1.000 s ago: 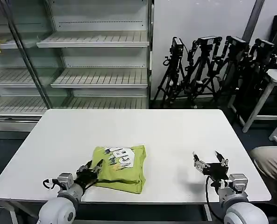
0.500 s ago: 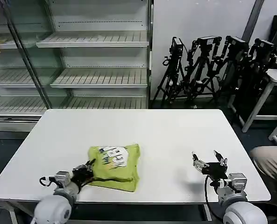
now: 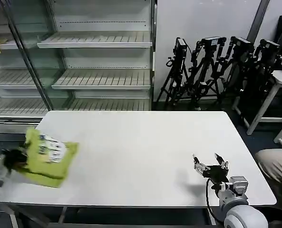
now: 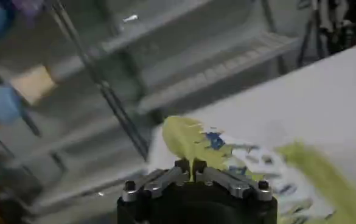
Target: Fold and organize the clothes.
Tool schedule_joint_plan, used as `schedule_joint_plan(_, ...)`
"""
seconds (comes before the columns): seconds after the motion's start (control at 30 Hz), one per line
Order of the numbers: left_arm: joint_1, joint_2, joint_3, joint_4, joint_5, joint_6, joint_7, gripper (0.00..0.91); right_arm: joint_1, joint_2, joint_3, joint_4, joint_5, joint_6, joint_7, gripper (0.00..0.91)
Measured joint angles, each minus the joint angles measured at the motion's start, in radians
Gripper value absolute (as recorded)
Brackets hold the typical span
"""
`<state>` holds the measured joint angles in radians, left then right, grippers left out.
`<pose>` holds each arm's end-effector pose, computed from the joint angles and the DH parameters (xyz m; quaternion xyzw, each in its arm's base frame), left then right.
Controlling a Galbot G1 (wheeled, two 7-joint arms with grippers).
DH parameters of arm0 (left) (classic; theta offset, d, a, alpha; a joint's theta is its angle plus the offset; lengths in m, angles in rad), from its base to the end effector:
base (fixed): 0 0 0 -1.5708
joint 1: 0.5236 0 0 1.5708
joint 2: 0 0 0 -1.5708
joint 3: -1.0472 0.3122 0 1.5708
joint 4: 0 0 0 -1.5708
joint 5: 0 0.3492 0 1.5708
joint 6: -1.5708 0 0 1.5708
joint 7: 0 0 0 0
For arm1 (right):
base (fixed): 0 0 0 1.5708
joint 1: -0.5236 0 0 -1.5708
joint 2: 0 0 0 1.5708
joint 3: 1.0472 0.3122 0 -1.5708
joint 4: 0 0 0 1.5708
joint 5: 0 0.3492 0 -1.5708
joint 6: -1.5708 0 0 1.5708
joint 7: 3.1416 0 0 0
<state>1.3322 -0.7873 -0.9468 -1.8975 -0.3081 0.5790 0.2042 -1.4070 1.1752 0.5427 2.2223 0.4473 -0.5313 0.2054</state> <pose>0.2765 0.2375 -0.1289 0.0346 -0.9546 -0.2253 0.1920 0.2279 -0.0436 -0.1826 0.0227 -0.9896 0.0037 0.1417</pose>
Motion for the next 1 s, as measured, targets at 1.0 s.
schedule_joint_plan(1.0,-0.096,-0.463,0.721,-0.276,0.028,0.0,-0.283,0.02,-0.006,-0.04,0.076,0.009,0.005,0.0,-0.006,0.907)
